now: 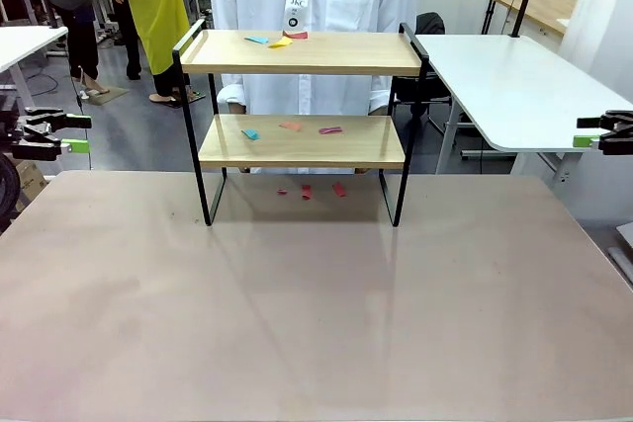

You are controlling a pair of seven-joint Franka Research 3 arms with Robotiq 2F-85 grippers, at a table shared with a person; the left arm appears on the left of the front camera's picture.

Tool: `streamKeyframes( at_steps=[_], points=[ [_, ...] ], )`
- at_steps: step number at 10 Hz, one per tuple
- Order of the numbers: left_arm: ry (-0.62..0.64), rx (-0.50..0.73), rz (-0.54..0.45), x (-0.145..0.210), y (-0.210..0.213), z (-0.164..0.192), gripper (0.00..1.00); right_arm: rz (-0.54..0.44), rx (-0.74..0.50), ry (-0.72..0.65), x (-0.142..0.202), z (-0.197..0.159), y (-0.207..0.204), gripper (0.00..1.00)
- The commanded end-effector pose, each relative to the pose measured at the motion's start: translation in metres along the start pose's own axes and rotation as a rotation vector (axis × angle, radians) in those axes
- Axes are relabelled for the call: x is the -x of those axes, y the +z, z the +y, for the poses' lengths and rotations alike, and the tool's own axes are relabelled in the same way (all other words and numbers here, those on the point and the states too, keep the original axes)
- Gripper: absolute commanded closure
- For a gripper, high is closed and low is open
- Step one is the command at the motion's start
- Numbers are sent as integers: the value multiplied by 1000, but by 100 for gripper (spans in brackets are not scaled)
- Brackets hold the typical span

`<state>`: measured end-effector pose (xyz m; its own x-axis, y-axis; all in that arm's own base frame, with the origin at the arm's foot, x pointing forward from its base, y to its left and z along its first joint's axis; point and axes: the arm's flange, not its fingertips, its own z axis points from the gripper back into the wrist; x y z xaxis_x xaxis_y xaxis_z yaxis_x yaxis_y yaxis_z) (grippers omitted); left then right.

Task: Clean the shelf.
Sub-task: Pick up the Duster handed by the human.

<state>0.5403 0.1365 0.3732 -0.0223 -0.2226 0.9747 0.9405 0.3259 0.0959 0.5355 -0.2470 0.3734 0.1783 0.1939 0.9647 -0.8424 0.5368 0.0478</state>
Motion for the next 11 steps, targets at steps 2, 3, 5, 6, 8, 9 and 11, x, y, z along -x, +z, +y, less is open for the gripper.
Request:
streamKeyframes(
  at_steps=[2, 3, 5, 6, 8, 9, 11],
  points=[
    [-24, 0, -69, -2, 1, 2, 0, -78, 1, 47, -6, -3, 3, 0],
    [-25, 1, -78, -3, 3, 1, 0, -88, 0, 52, -8, -3, 4, 0],
    [-21, -1, -88, -6, 5, 0, 0, -105, -2, 53, -11, -3, 4, 0],
    [-26, -7, -100, -8, 6, -1, 0, -119, 2, 61, -11, -4, 5, 0],
    [-26, -15, -107, -10, 8, -2, 0, -138, 11, 55, -13, -4, 8, 0],
    [-23, -17, -111, -10, 8, -1, 0, -132, 3, 52, -14, -4, 9, 0],
    [-1, 0, -73, -7, 8, 0, 0, -96, 1, 26, -12, -3, 9, 0]
  ],
)
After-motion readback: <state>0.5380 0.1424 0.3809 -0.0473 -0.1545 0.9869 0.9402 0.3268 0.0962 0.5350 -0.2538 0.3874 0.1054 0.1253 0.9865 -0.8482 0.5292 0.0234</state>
